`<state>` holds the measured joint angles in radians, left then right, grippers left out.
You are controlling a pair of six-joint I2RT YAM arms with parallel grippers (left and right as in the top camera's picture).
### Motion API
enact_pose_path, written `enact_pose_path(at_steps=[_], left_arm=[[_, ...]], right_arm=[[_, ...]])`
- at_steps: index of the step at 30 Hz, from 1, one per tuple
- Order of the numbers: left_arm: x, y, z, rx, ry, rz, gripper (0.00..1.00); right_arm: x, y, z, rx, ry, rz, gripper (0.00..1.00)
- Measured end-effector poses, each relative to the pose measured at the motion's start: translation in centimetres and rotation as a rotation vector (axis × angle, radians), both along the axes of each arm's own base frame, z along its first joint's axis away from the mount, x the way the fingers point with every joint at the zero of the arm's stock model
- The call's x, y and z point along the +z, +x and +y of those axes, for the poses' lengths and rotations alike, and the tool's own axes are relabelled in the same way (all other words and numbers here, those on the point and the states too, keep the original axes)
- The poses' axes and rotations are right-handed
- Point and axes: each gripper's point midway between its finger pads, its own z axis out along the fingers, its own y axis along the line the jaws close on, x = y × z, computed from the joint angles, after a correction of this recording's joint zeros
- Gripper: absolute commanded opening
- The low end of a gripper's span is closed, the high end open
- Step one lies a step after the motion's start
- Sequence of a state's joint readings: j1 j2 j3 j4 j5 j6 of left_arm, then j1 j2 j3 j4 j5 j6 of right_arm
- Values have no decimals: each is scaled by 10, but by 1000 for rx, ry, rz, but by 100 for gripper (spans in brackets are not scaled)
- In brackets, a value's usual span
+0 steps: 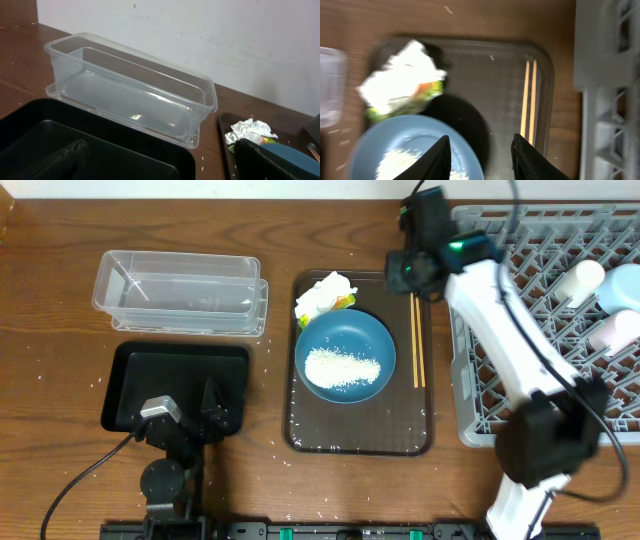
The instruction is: Sort waste into correct bins and load items into the dishwasher rack
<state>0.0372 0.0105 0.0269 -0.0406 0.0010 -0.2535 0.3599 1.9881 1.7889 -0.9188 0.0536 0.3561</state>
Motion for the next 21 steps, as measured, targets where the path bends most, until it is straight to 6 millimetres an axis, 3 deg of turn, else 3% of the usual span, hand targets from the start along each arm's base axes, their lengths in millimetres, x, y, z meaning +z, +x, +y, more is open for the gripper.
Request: enact_pose_path(at_steps=[3, 6, 21], left_arm=[[0, 0, 0, 0, 0, 0, 95], [0, 0, 0, 0, 0, 0, 95], [0, 0, 0, 0, 0, 0, 95]], right_arm=[[-43, 1, -1, -52, -60, 73, 37], [-70, 0, -4, -82, -92, 122, 38], [-136, 1, -25, -148, -152, 228, 40]])
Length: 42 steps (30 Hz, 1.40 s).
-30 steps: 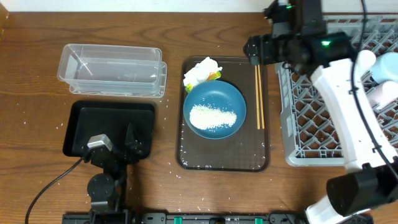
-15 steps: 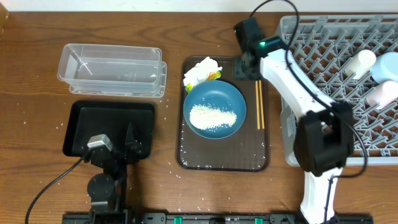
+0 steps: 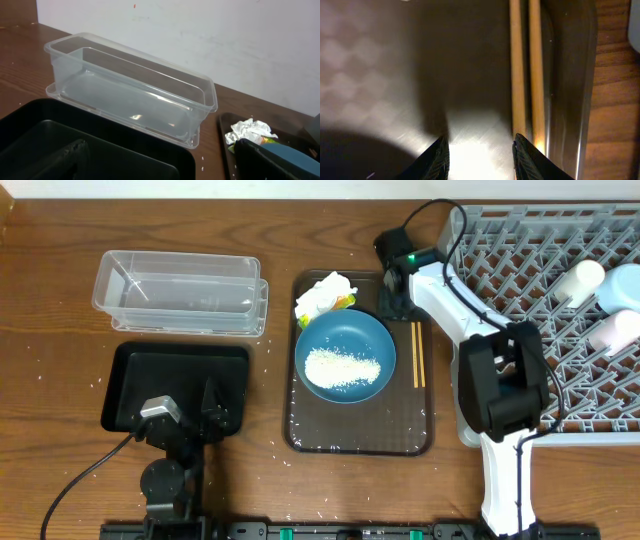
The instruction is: Sort waste into correct bins and load items into the dishwasher rack
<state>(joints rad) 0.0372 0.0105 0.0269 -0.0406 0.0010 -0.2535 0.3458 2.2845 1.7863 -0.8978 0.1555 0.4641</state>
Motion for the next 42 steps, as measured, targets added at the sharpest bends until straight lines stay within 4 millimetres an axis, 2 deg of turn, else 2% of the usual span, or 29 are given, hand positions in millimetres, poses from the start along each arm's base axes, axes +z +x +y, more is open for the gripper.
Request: enact_pose_path(at_steps=[8, 20, 25, 31, 42], left_arm=[[0, 0, 0, 0, 0, 0, 95], [0, 0, 0, 0, 0, 0, 95], [0, 0, 0, 0, 0, 0, 95], [0, 0, 0, 0, 0, 0, 95], [0, 0, 0, 0, 0, 0, 95]], right_arm=[[-3, 6, -15, -34, 8, 0, 41], [-4, 1, -2, -1, 85, 30, 38], [10, -6, -1, 13, 85, 76, 41], [30, 6, -9, 17, 27, 36, 44], [25, 7, -32, 7, -8, 47, 43]])
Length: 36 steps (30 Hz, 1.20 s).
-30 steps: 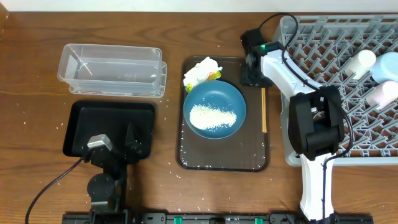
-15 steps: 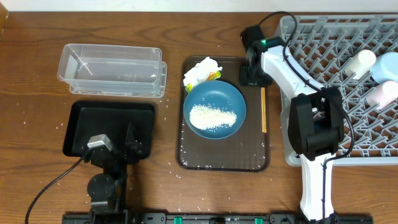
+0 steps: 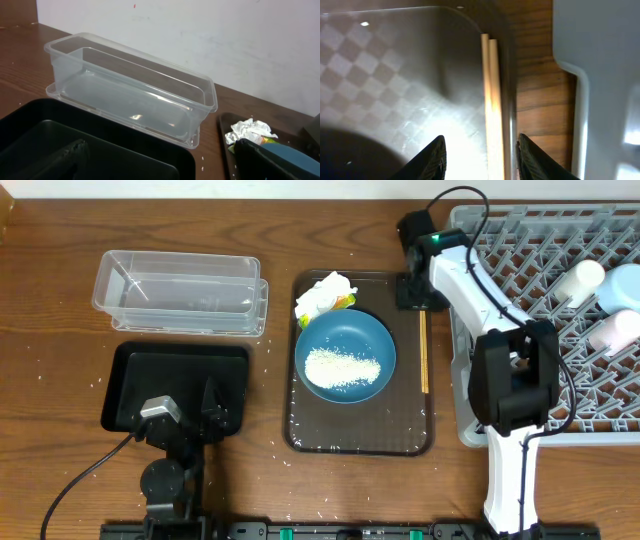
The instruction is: Sort waste into correct bins and load items into the dishwasher rack
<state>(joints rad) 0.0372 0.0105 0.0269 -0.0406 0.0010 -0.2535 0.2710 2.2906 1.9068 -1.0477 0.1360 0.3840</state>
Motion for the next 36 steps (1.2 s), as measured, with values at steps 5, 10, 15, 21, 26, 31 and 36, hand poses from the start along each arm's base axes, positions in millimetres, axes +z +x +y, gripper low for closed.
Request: enact_pose_path(at_steps=[5, 10, 15, 21, 26, 31, 36], left_arm=[[0, 0, 0, 0, 0, 0, 95], [0, 0, 0, 0, 0, 0, 95], [0, 0, 0, 0, 0, 0, 95], [0, 0, 0, 0, 0, 0, 95], [0, 0, 0, 0, 0, 0, 95], [0, 0, 0, 0, 0, 0, 95], [0, 0, 0, 0, 0, 0, 95]], right_arm=[[-9, 0, 1, 4, 6, -4, 42], [-17, -3, 3, 6, 19, 4, 42], [-18, -5, 4, 8, 29, 10, 41], [-26, -10, 7, 13, 38, 24, 40], [-32, -15, 9, 6, 48, 31, 30], [-32, -17, 8, -4, 47, 36, 20], [-31, -21, 7, -11, 41, 55, 18]])
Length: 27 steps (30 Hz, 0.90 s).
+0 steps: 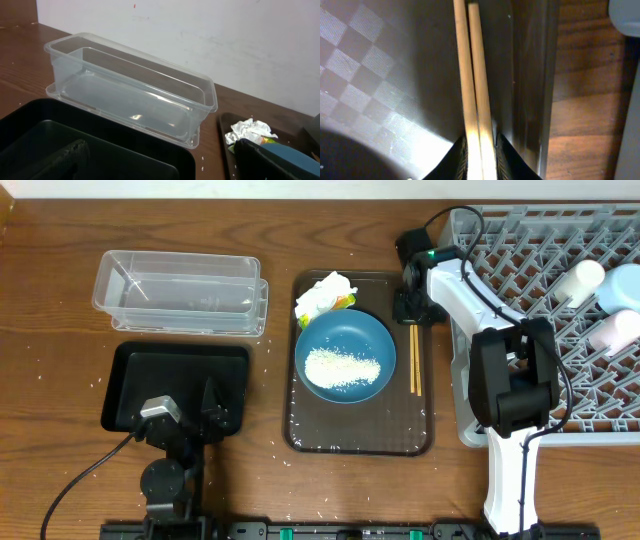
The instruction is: Sort waste into correct bins and load items into the dishwasher rack
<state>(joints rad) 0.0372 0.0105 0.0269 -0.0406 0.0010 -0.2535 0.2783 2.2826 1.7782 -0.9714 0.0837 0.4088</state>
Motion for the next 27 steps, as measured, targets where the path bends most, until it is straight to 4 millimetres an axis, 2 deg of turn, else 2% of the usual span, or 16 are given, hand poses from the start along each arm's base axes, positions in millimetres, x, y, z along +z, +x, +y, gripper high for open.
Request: enact_pose_path(at_steps=[4, 9, 16, 22, 27], left_arm=[[0, 0, 0, 0, 0, 0, 95], [0, 0, 0, 0, 0, 0, 95], [0, 0, 0, 0, 0, 0, 95], [0, 0, 0, 0, 0, 0, 95], [0, 0, 0, 0, 0, 0, 95]], right_arm=[[5, -4, -1, 0, -9, 22, 16], [27, 8, 2, 0, -1, -8, 15], [48, 15, 4, 1, 5, -27, 21], [43, 13, 4, 3, 5, -23, 21], [21, 10, 4, 5, 10, -22, 22]])
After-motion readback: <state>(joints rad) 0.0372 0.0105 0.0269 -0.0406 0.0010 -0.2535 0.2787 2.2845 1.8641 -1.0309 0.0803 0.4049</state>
